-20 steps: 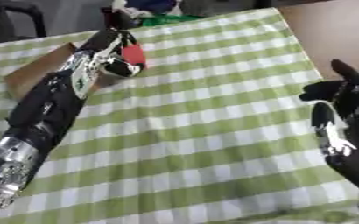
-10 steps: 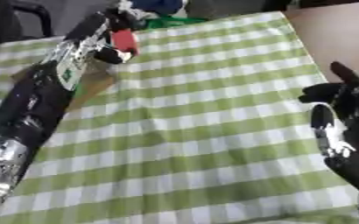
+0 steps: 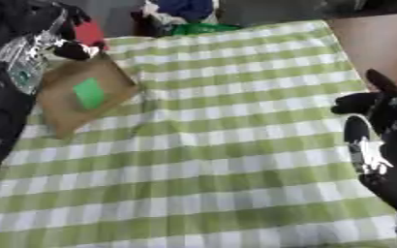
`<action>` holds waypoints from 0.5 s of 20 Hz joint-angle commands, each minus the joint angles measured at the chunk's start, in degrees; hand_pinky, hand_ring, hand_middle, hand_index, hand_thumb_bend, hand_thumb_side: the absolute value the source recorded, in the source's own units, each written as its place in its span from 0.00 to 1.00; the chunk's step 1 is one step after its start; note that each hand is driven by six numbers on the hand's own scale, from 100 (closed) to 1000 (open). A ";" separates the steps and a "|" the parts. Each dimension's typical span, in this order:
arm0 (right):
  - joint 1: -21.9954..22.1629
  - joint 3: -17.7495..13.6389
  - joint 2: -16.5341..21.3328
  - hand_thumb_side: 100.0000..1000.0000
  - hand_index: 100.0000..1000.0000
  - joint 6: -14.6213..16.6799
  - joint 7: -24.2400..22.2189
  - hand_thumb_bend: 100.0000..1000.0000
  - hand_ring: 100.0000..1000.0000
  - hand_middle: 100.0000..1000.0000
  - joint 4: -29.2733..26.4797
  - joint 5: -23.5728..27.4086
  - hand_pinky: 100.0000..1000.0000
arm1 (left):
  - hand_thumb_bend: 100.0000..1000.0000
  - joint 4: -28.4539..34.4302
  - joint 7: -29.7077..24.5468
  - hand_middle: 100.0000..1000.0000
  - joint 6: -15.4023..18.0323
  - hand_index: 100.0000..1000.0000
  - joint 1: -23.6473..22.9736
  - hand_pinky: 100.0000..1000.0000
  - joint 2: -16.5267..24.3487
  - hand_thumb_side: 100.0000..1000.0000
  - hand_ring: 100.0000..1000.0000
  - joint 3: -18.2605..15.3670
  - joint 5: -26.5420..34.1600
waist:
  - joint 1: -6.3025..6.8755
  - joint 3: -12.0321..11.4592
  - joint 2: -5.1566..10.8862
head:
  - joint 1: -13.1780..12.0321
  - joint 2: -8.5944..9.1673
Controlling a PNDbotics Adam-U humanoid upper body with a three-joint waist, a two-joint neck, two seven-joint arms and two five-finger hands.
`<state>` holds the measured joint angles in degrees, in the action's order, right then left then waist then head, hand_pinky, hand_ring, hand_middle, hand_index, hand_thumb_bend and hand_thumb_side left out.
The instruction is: Pick up objects on the table and place them in the box.
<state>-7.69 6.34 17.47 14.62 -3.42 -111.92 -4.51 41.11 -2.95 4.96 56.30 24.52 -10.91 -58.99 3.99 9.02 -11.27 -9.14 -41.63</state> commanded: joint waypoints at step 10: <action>-0.20 -0.53 0.71 0.47 1.00 0.19 0.22 0.00 0.66 0.65 -0.91 -0.16 0.87 | 0.40 -2.68 4.18 0.66 -2.82 0.83 -2.19 0.73 3.96 0.30 0.64 -1.33 1.29 | -1.19 -0.83 1.03 | 0.07 0.50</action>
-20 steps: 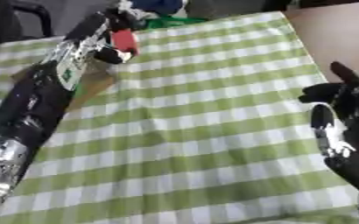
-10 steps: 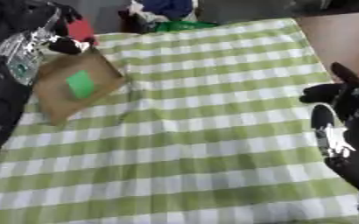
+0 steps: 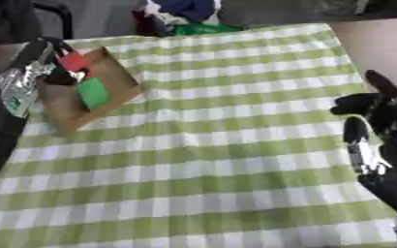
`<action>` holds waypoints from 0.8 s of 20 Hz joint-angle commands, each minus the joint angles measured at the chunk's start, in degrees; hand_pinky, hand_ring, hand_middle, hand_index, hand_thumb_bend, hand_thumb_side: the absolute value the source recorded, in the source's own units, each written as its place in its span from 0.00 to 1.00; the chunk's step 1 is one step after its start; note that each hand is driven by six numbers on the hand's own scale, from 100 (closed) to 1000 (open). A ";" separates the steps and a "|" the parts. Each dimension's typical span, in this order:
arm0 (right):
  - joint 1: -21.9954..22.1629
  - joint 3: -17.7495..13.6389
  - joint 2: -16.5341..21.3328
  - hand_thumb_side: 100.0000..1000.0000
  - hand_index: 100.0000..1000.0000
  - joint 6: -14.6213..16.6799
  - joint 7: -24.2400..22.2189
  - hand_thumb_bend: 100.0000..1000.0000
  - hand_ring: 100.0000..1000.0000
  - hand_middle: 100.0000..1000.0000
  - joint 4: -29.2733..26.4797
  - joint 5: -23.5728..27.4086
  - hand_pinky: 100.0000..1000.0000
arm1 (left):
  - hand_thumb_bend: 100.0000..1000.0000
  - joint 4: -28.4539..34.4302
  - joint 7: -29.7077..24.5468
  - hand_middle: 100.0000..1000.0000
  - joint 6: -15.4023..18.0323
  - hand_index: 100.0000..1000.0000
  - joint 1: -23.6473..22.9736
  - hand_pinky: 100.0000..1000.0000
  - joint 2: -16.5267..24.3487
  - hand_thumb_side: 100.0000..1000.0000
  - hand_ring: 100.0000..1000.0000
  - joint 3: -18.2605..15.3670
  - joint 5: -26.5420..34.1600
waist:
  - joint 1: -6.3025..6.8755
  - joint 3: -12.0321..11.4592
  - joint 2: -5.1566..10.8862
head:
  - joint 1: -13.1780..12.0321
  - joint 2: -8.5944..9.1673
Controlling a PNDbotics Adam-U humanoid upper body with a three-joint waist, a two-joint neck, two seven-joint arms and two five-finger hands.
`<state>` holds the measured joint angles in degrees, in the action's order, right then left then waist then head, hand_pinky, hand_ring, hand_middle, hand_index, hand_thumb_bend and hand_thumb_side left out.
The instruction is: Pick up objects on the table and place them in the box.
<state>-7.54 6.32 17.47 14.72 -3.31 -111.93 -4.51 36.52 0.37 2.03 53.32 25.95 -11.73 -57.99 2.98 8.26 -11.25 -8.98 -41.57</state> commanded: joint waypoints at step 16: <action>-0.60 -0.70 0.46 0.47 1.00 0.05 0.28 0.00 0.66 0.65 -0.97 -0.11 0.88 | 0.33 40.02 0.58 0.54 6.55 0.77 -10.36 0.70 3.41 0.45 0.55 0.85 26.19 | -0.54 -1.36 0.47 | -0.36 0.37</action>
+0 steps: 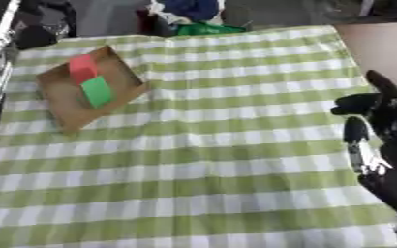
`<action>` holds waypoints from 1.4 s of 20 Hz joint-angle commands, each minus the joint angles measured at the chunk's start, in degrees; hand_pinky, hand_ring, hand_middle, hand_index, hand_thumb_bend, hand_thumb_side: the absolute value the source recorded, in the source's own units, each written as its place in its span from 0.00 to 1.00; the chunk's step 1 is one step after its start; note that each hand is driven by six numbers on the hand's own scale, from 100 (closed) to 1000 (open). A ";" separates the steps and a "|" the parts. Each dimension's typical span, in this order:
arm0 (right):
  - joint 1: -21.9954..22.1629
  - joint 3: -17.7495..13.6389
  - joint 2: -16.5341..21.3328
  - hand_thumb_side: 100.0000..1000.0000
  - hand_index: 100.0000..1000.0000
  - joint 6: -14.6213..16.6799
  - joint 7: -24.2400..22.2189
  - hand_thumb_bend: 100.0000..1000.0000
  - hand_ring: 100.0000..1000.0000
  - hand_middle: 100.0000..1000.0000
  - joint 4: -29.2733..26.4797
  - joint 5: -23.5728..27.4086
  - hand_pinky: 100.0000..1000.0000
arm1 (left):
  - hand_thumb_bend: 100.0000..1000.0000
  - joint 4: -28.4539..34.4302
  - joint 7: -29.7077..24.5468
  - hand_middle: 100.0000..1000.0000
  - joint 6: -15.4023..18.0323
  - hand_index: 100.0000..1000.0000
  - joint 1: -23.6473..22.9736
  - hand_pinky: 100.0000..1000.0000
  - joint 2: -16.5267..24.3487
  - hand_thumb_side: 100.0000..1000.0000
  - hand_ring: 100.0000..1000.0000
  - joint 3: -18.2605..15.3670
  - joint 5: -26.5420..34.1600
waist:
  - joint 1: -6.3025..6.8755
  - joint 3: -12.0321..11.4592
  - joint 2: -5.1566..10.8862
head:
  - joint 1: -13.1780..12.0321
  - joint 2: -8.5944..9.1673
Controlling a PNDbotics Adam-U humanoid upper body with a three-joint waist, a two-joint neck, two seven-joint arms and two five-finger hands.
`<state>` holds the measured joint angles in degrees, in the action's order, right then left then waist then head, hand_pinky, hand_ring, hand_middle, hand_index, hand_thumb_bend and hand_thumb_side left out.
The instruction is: Pick up objects on the table and place them in the box.
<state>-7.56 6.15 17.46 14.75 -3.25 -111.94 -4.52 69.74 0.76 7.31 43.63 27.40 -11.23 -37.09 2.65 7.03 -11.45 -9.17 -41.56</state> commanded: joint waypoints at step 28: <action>-2.47 0.20 0.86 0.47 1.00 -0.23 -0.81 0.00 0.66 0.65 -1.39 1.01 0.87 | 0.16 27.38 -6.66 0.49 8.71 0.74 -20.63 0.65 -10.22 0.53 0.50 2.25 29.83 | -0.91 -3.37 0.32 | -1.02 0.66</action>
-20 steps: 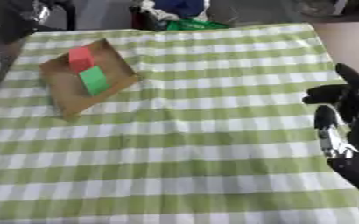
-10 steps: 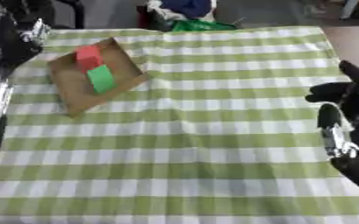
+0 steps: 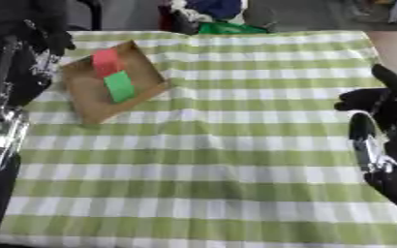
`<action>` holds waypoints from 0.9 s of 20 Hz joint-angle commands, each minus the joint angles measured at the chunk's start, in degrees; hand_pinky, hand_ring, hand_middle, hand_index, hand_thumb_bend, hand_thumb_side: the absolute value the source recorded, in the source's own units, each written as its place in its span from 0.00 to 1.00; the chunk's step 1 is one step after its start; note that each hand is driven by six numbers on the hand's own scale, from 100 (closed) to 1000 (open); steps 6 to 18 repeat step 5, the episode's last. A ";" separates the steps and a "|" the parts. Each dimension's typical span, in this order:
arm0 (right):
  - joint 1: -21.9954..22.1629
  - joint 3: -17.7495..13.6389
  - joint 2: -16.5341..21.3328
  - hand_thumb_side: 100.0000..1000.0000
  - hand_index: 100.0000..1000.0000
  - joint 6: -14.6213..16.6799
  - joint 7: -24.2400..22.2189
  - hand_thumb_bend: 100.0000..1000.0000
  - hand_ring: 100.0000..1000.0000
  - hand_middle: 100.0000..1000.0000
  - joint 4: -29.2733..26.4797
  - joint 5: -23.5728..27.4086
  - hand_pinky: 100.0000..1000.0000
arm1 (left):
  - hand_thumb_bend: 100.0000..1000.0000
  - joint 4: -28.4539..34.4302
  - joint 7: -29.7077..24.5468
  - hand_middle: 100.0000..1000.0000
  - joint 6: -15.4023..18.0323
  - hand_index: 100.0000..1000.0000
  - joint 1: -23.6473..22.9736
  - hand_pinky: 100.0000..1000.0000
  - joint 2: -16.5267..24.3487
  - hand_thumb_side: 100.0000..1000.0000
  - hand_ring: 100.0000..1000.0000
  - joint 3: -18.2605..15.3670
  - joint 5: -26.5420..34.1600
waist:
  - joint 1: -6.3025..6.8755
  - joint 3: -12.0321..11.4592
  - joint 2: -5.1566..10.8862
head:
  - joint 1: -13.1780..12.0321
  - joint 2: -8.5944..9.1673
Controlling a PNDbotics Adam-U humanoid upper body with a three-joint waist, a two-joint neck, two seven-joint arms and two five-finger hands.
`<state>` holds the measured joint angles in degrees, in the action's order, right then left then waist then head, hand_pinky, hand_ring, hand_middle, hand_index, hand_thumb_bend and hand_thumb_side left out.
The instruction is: Pick up objects on the table and place them in the box.
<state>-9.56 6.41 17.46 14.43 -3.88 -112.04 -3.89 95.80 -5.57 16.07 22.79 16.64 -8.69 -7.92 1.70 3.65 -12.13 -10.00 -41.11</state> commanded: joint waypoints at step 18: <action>-0.40 -0.01 0.97 0.47 1.00 0.09 -0.22 0.00 0.66 0.65 -1.34 0.42 0.87 | 0.16 1.53 -0.57 0.49 -0.26 0.74 -0.44 0.65 0.30 0.53 0.50 -0.45 0.95 | -0.01 -0.26 1.16 | -0.23 -0.02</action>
